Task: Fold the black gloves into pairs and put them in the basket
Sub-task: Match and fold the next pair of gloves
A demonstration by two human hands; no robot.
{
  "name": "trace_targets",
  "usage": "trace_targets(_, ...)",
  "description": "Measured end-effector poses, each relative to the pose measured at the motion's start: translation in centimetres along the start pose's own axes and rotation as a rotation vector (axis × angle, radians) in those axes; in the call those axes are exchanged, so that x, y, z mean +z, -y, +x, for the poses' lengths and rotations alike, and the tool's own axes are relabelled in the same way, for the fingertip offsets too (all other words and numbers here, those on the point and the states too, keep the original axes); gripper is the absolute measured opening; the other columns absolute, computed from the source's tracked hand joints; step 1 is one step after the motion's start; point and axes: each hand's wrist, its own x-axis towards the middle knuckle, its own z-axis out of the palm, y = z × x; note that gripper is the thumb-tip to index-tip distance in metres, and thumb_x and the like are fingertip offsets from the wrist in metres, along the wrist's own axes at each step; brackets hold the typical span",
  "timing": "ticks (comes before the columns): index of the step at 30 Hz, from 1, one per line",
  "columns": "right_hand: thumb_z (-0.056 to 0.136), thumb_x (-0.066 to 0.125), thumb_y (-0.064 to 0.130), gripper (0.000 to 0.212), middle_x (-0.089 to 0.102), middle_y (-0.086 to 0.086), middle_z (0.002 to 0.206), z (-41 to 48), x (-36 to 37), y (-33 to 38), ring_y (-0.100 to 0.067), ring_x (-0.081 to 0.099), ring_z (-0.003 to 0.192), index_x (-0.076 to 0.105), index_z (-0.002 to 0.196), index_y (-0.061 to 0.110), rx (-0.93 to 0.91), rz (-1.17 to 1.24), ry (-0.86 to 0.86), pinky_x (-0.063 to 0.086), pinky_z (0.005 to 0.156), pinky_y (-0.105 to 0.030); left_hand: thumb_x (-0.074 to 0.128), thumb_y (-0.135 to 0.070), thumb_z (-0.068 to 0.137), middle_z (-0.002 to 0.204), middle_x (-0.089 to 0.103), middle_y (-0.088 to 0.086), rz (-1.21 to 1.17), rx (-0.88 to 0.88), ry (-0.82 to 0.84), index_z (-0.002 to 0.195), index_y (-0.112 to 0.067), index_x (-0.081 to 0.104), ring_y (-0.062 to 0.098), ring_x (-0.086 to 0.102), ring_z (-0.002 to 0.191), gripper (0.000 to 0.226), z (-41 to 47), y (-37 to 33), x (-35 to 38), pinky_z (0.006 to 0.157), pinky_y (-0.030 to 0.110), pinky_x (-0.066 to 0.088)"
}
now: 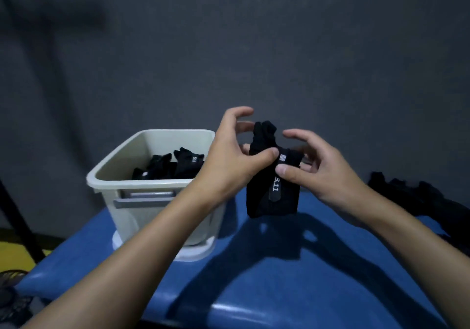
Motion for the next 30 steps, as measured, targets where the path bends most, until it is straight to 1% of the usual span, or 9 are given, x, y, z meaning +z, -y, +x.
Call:
trace_targets(2,0.077,0.077,0.013,0.057,0.063,-0.016,0.109,2.2,1.7,0.8,-0.015,0.07,0.098,0.055,0.129,0.025,-0.053,-0.002,0.01,0.055,0.084,-0.023,0.077,-0.006,0.083,0.122,0.057,-0.002,0.09,0.041,-0.014,0.134,-0.022,0.042,0.004,0.066,0.075,0.064,1.4,-0.9,-2.6,0.064,0.017,0.054)
trace_targets(5,0.08,0.076,0.007,0.052,0.065,-0.017,0.11,5.3,4.5,1.5,-0.022,0.07,0.097,0.057,0.125,0.024,-0.085,0.025,0.023,0.057,0.086,-0.031,0.077,-0.016,0.084,0.121,0.059,-0.003,0.234,0.068,-0.07,0.132,-0.025,0.045,0.018,0.069,0.083,0.059,3.1,-1.1,-6.8,0.075,0.025,0.056)
trace_targets(8,0.082,0.076,0.006,0.042,0.066,-0.01,0.103,8.3,7.0,1.8,-0.021,0.065,0.092,0.06,0.117,0.023,-0.088,-0.01,0.014,0.056,0.075,-0.033,0.072,-0.022,0.089,0.12,0.06,-0.004,0.337,0.054,-0.114,0.127,-0.028,0.048,0.02,0.07,0.089,0.045,4.1,-0.2,-11.5,0.076,0.037,0.058)
trace_targets(11,0.082,0.076,0.011,0.034,0.066,-0.013,0.098,10.9,9.0,1.9,-0.019,0.063,0.083,0.063,0.111,0.022,-0.057,-0.074,0.009,0.052,0.069,-0.033,0.066,-0.02,0.093,0.109,0.066,-0.003,0.456,0.033,-0.146,0.116,-0.024,0.058,0.013,0.069,0.088,0.025,4.5,1.2,-15.8,0.078,0.04,0.058)
trace_targets(15,0.083,0.075,0.009,0.035,0.056,-0.013,0.089,13.2,11.2,1.5,-0.023,0.058,0.078,0.061,0.113,0.021,0.081,-0.139,0.087,0.054,0.073,-0.043,0.064,-0.024,0.093,0.098,0.069,-0.01,0.651,-0.019,-0.071,0.106,-0.025,0.066,0.0,0.066,0.09,0.013,4.1,3.4,-19.4,0.085,0.031,0.056)
trace_targets(19,0.083,0.074,0.005,0.038,0.06,-0.01,0.086,13.7,12.8,0.4,-0.015,0.055,0.063,0.058,0.115,0.019,0.139,-0.299,0.22,0.048,0.053,-0.025,0.065,-0.028,0.092,0.095,0.07,-0.013,0.718,-0.065,-0.019,0.101,-0.028,0.069,-0.004,0.065,0.092,0.01,3.1,5.1,-20.6,0.083,0.023,0.051)
trace_targets(23,0.083,0.075,0.011,0.034,0.061,0.001,0.09,14.0,13.3,0.0,0.002,0.052,0.049,0.057,0.109,0.023,0.111,-0.447,0.235,0.044,0.049,-0.015,0.065,-0.03,0.092,0.092,0.071,-0.015,0.725,-0.068,0.013,0.1,-0.028,0.07,-0.004,0.064,0.093,0.01,3.1,5.6,-21.0,0.08,0.019,0.046)
trace_targets(27,0.082,0.077,0.016,0.035,0.057,0.006,0.1,13.6,13.8,-0.3,-0.006,0.055,0.064,0.056,0.106,0.031,0.081,-0.526,0.214,0.046,0.059,-0.02,0.063,-0.033,0.092,0.096,0.071,-0.016,0.757,-0.073,0.068,0.103,-0.029,0.069,-0.004,0.064,0.096,0.013,3.3,5.5,-21.0,0.087,0.024,0.049)
trace_targets(30,0.082,0.077,0.018,0.028,0.062,0.007,0.099,13.3,13.9,-0.3,-0.008,0.059,0.069,0.058,0.096,0.033,0.078,-0.537,0.197,0.048,0.064,-0.024,0.058,-0.046,0.086,0.097,0.07,-0.019,0.789,-0.076,0.09,0.105,-0.031,0.069,-0.001,0.064,0.098,0.026,3.3,5.5,-21.0,0.092,0.034,0.052)
